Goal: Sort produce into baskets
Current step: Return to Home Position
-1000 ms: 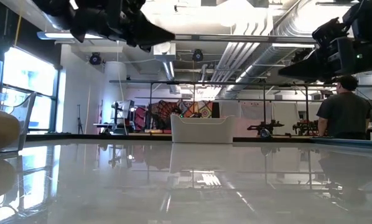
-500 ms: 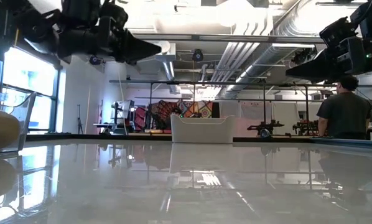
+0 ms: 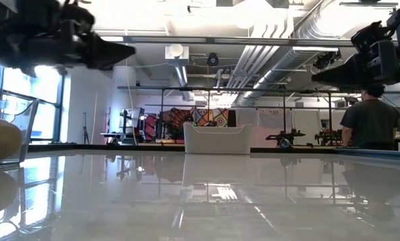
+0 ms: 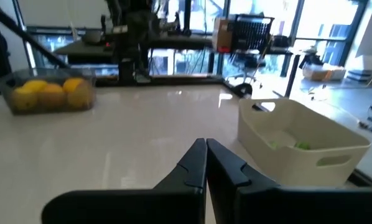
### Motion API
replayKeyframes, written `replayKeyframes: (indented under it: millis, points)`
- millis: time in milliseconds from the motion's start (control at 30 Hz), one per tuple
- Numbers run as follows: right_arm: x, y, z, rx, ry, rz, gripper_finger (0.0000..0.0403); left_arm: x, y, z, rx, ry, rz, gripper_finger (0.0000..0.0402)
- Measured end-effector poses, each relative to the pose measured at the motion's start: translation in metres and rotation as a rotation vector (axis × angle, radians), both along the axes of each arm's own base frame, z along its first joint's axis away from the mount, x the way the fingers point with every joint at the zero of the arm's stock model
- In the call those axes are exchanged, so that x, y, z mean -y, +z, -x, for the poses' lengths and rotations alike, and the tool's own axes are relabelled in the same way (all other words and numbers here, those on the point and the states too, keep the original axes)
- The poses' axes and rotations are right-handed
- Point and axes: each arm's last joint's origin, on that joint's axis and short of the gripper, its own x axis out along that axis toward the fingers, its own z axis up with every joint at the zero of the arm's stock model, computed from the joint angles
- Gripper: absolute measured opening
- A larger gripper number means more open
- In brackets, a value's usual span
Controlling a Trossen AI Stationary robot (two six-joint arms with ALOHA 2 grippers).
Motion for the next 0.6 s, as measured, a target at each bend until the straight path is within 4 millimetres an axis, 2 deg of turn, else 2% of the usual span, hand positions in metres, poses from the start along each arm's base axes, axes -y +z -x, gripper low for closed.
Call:
replayKeyframes:
  millis: [200,433,600]
  points:
    - [0.000,0.004,0.003,0.046,-0.007,0.024,0.0000,0.007,-0.015,0.029,0.054,0.017,0.005,0.0000]
    - [0.000,0.004,0.003,0.048,-0.006,0.025,0.0000,0.013,-0.021,0.042,-0.066,-0.008,0.071,0.0000]
    - [0.004,0.004,0.004,0.045,-0.048,0.033,0.0000,0.017,-0.021,0.054,-0.068,-0.003,0.080,0.0000]
